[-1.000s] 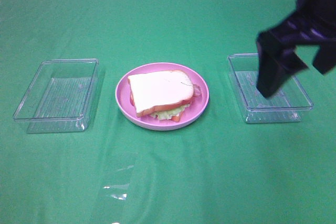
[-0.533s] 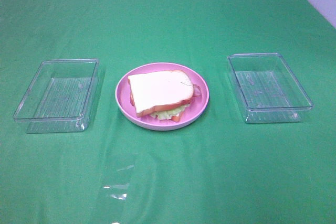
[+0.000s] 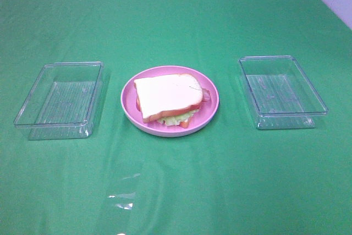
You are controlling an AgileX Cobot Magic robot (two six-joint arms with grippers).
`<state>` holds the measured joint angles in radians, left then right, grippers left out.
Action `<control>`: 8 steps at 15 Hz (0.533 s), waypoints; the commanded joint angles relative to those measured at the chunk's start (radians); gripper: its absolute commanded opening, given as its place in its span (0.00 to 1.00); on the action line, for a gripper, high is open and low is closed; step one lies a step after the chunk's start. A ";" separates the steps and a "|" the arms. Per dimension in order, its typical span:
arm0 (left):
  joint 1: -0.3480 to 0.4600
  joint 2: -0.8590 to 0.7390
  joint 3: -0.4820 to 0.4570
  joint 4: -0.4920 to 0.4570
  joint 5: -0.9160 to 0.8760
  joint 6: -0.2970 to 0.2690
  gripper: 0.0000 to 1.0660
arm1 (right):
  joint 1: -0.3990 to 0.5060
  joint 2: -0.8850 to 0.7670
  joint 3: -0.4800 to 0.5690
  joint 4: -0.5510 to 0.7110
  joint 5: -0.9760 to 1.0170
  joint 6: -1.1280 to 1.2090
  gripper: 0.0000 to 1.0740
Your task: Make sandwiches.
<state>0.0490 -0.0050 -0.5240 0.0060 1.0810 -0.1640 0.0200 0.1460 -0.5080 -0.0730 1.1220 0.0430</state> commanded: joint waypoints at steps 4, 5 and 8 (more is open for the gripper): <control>0.005 -0.003 0.000 -0.001 -0.005 -0.001 0.94 | -0.055 -0.184 0.056 0.027 -0.025 -0.010 0.92; 0.005 -0.002 0.000 0.000 -0.005 -0.001 0.94 | -0.055 -0.184 0.056 0.027 -0.025 -0.011 0.92; 0.005 -0.003 0.000 0.000 -0.005 -0.001 0.94 | -0.053 -0.183 0.056 0.027 -0.025 -0.010 0.92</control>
<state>0.0490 -0.0050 -0.5240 0.0060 1.0810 -0.1640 -0.0290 -0.0030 -0.4550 -0.0470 1.1040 0.0370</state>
